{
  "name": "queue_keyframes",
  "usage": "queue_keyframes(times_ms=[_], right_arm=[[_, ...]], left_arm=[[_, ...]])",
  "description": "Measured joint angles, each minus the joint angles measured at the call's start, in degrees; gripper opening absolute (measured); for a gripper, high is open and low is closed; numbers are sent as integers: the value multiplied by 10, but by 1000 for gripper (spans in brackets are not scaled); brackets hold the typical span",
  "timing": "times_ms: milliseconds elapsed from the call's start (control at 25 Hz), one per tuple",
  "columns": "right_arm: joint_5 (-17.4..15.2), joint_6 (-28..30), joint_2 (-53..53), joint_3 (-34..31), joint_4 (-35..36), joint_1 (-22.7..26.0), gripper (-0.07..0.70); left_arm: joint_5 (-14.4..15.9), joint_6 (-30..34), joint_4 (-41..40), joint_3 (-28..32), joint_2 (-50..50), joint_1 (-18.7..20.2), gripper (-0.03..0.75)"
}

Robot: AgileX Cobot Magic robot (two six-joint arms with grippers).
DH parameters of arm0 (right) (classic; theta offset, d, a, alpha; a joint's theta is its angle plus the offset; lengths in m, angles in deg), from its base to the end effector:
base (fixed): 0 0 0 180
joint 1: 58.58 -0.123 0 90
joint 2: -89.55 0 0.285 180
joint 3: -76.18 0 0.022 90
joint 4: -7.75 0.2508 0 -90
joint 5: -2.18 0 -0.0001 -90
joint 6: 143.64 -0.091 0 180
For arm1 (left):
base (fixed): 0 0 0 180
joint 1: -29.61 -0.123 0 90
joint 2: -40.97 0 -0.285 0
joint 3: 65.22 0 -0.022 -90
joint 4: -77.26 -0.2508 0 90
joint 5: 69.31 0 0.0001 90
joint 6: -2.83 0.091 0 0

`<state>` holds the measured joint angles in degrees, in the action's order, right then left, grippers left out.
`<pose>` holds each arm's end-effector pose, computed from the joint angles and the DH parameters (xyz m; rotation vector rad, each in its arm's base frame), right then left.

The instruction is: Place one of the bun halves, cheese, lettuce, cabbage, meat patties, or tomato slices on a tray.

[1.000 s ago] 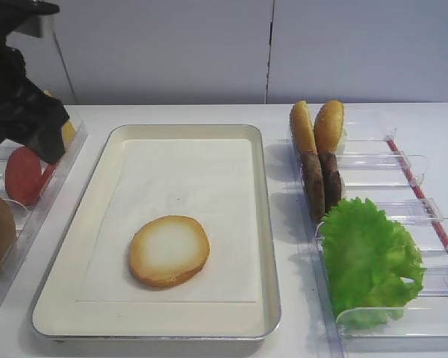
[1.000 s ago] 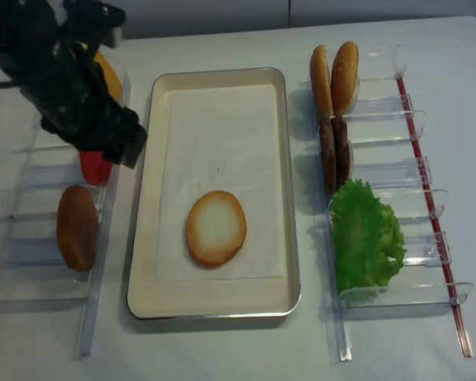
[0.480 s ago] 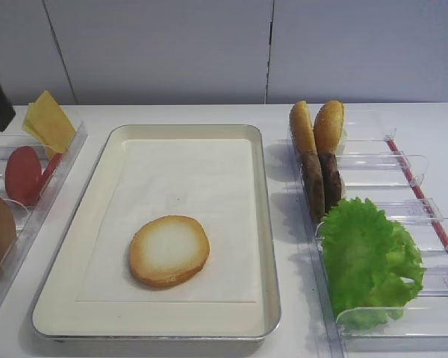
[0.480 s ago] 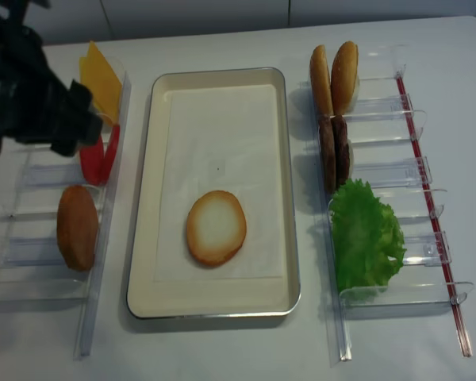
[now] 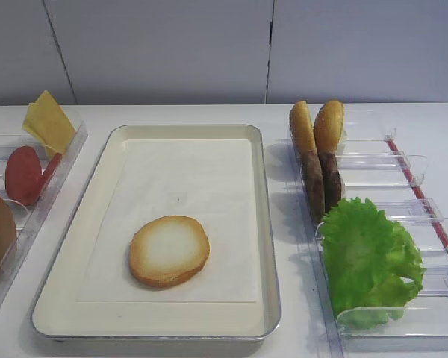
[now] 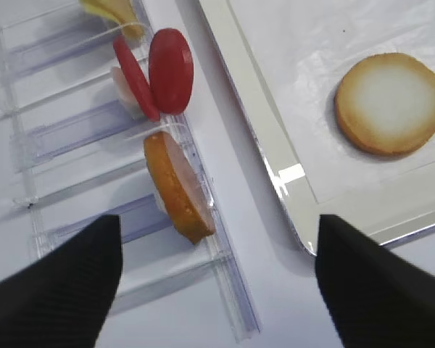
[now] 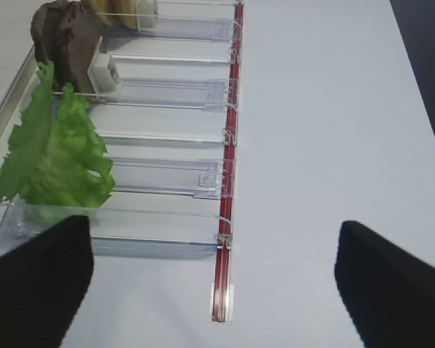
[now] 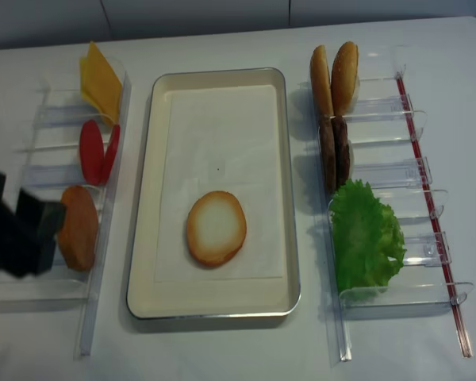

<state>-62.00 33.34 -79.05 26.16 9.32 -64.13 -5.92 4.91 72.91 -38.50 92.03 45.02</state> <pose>0.0040 0.0026 0.2656 -0.0493 2.1937 0.1180 0.1157 -0.0255 0.3485 0.3863 2.4294 -0.0030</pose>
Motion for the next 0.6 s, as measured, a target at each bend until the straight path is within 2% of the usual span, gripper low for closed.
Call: queue_keyframes(times_ms=[280, 600], right_arm=[[0, 0, 0, 0, 0, 0, 692], [0, 0, 0, 0, 0, 0, 692]], left_arm=[[1, -21, 0, 95, -148, 0, 518], [22, -38, 0, 167, -319, 0, 518]])
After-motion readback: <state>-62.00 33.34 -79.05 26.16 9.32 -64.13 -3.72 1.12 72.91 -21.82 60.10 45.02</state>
